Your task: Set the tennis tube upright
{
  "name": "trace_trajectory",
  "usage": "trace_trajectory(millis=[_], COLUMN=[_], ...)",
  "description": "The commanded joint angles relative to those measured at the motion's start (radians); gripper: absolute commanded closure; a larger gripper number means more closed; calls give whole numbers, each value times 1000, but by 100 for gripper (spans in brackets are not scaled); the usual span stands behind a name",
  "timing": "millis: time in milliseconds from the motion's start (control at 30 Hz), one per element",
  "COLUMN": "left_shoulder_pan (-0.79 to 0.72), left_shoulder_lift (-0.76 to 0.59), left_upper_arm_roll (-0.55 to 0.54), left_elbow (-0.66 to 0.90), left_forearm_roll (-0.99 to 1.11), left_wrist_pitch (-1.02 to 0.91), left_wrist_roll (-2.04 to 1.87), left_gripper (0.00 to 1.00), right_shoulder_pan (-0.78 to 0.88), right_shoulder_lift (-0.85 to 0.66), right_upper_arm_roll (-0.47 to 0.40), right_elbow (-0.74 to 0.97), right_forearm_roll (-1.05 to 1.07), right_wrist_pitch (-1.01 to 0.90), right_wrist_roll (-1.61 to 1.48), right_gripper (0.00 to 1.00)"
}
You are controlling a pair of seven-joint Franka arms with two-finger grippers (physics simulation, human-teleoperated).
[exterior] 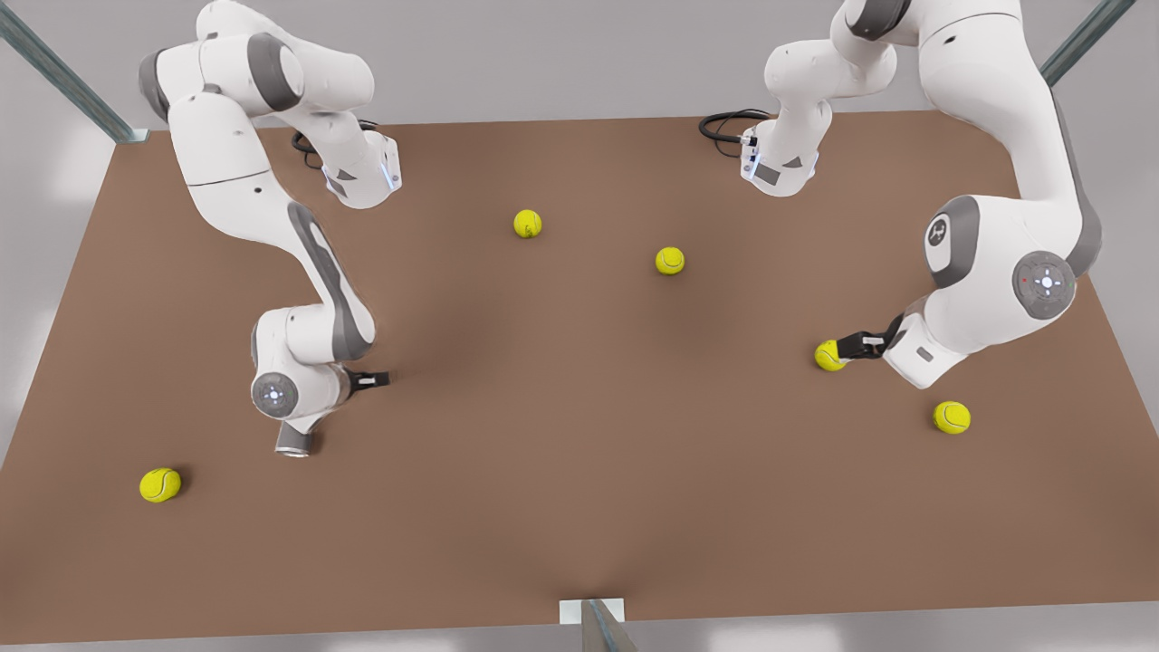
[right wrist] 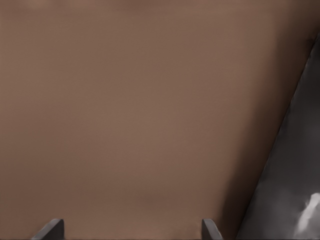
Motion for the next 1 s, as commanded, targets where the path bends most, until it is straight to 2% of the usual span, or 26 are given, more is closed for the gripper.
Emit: trace_trajectory(millis=[0,33,167,300,500,700,967], left_shoulder_pan=[0,-2,0,-2,7,1,-4], left_shoulder_lift=[0,0,-22,-11,-41,-14,14], left_upper_arm_roll=[0,0,-11,-11,-15,-15,-15], left_elbow=[0,2,3,17,5,6,9], left_forearm_roll=[0,1,3,7,-3,4,7], left_wrist_pitch=[0,0,-1,65,-57,-43,3], left_wrist_roll=[1,0,1,6,-37,-39,-39], left_gripper=[1,1,1,1,1,1,1], right_shoulder_pan=[-7,-44,-88,-200,-188,-222,-223], right_shoulder_lift=[-6,-72,-315,-258,-223,-191,-187], right_upper_arm_roll=[0,5,9,9,26,28,29], right_elbow=[-15,-99,-299,-310,-343,-351,-455], right_forearm_roll=[0,-2,-11,-35,-49,-92,-89], right_wrist_pitch=[19,97,178,282,407,439,546], right_wrist_roll=[-2,-3,-16,-31,-8,-9,0], right_gripper=[0,0,0,0,0,0,0])
